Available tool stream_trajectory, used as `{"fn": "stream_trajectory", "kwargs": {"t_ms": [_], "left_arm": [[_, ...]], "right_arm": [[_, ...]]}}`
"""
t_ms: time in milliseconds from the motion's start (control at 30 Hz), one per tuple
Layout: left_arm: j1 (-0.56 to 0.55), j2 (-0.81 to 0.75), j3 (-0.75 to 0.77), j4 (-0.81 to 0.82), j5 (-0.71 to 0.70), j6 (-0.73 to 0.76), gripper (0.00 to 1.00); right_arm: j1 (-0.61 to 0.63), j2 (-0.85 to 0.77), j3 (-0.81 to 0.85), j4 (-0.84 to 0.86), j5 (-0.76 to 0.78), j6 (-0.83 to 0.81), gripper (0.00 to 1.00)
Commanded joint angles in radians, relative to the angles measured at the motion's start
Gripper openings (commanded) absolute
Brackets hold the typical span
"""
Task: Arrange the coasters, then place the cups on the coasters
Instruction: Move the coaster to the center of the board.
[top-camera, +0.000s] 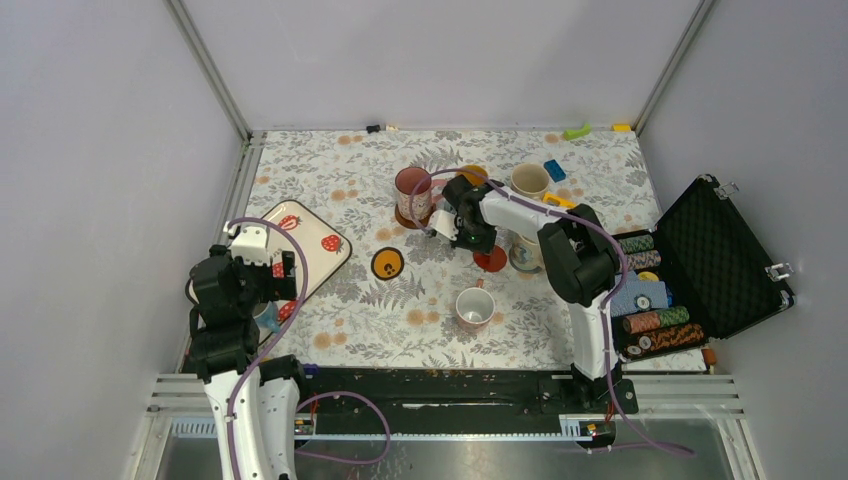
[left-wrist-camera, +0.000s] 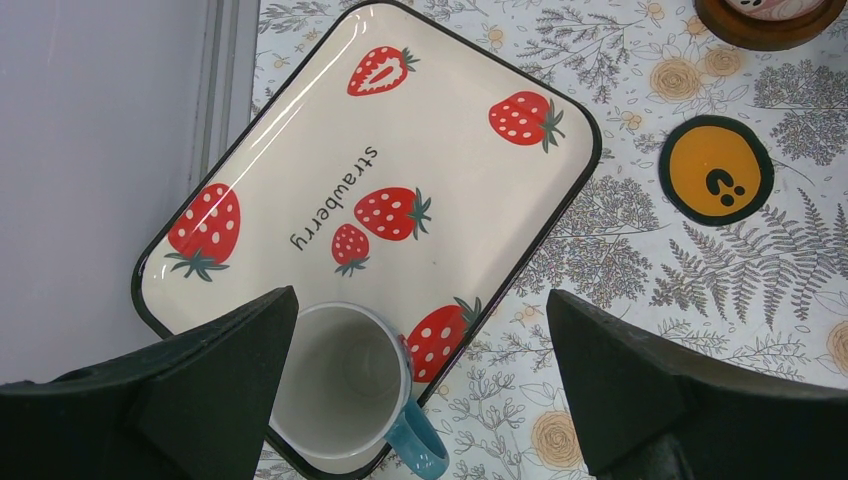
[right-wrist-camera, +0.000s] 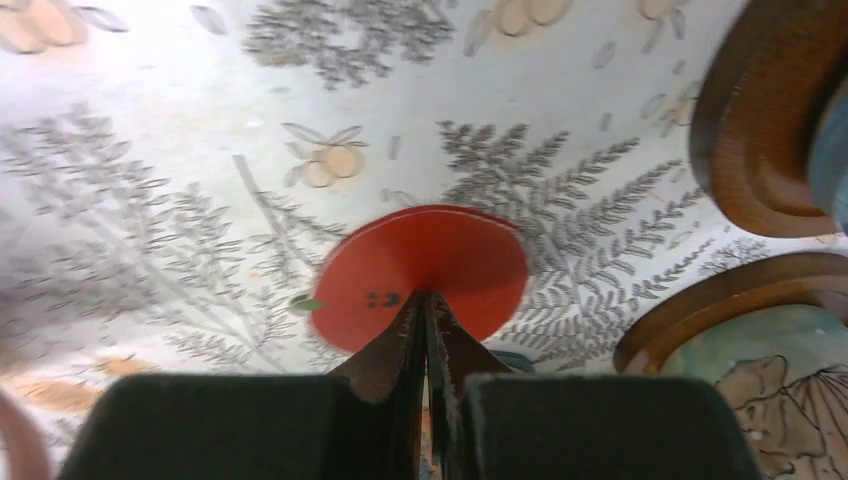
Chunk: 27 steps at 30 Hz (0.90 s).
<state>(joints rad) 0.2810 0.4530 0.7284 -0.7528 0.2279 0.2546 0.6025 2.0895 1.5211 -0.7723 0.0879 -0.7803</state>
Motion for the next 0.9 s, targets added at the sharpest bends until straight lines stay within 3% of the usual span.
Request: {"fn": "stream_trajectory", "kwargs": {"t_ms": [0,367,500,600,767,867], "left_arm": [[0.006,0.000,0.001,0.049,0.015,-0.001,0.99],[0.006,-0.007,0.002,0.047,0.003,-0.003,0.98],[0.006,-0.010,0.000,0.048,0.004,-0.003,0.99],[0.006,-0.002,0.003,0.047,0.004,-0.003,0.99],[0.005,-0.008,0.002,0.047,0.002,-0.004,0.99],[0.006,-0.007,0.002,0.047,0.002,-0.002,0.99]], "right_arm": [[0.036,-0.073,0.015,-0.090,-0.152,0.024,0.06],[0.110,-0.073,0.024,-0.113,-0.168,0.045,0.09],[0.108,-0.160,0.015,-0.093,-0.166,0.054,0.10],[0.108,-0.239,-0.020,-0.028,-0.031,0.029,0.31],[0.103,-0.303,-0.073,-0.066,0.196,-0.178,0.66],[0.082,-0.298,-0.108,-0.160,0.282,-0.358,0.76]]}}
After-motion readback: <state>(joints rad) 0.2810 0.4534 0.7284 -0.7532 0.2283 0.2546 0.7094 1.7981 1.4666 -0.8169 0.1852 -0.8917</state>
